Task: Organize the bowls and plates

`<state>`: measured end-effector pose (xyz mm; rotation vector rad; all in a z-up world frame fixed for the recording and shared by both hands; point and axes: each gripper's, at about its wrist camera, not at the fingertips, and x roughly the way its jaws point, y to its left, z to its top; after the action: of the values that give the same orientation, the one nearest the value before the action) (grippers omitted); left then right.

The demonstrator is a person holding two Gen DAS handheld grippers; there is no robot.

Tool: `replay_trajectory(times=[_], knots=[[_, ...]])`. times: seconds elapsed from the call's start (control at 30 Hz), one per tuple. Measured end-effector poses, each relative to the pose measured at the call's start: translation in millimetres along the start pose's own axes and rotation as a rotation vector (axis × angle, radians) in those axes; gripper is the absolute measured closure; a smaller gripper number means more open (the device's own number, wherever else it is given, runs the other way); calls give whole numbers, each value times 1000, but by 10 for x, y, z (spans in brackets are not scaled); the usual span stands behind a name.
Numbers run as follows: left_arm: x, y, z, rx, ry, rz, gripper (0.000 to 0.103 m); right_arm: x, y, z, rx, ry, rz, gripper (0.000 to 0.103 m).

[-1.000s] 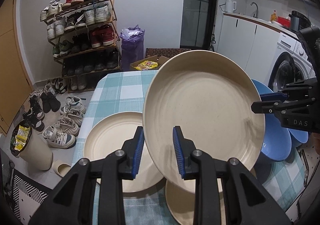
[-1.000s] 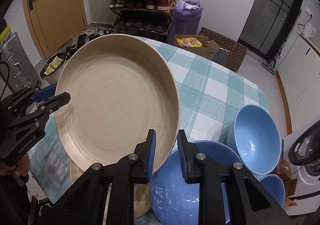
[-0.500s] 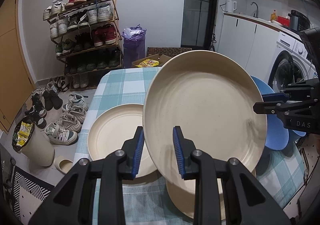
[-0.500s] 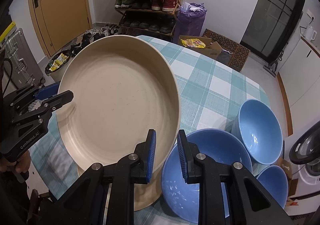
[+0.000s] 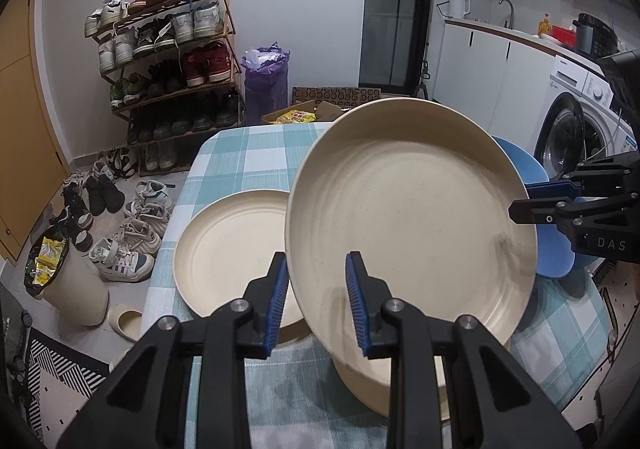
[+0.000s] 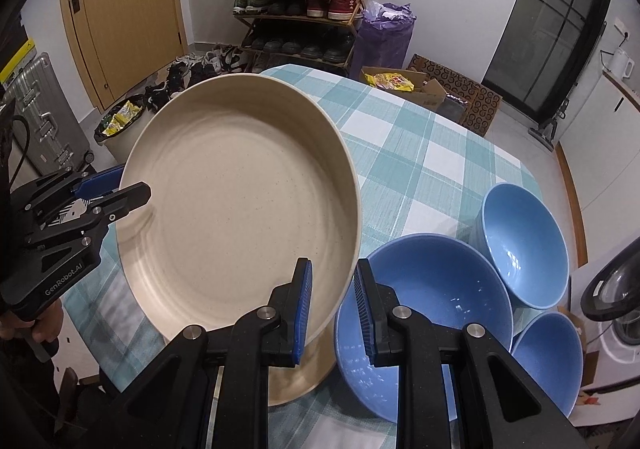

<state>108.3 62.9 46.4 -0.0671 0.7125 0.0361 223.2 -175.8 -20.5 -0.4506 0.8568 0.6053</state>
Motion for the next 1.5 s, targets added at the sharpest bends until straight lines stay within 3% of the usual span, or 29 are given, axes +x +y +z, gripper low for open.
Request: replay_trajectory(times=[1.5], knots=[[99,-47,-397,7,76,-12,76,211,121,-404,5,41,33,81]])
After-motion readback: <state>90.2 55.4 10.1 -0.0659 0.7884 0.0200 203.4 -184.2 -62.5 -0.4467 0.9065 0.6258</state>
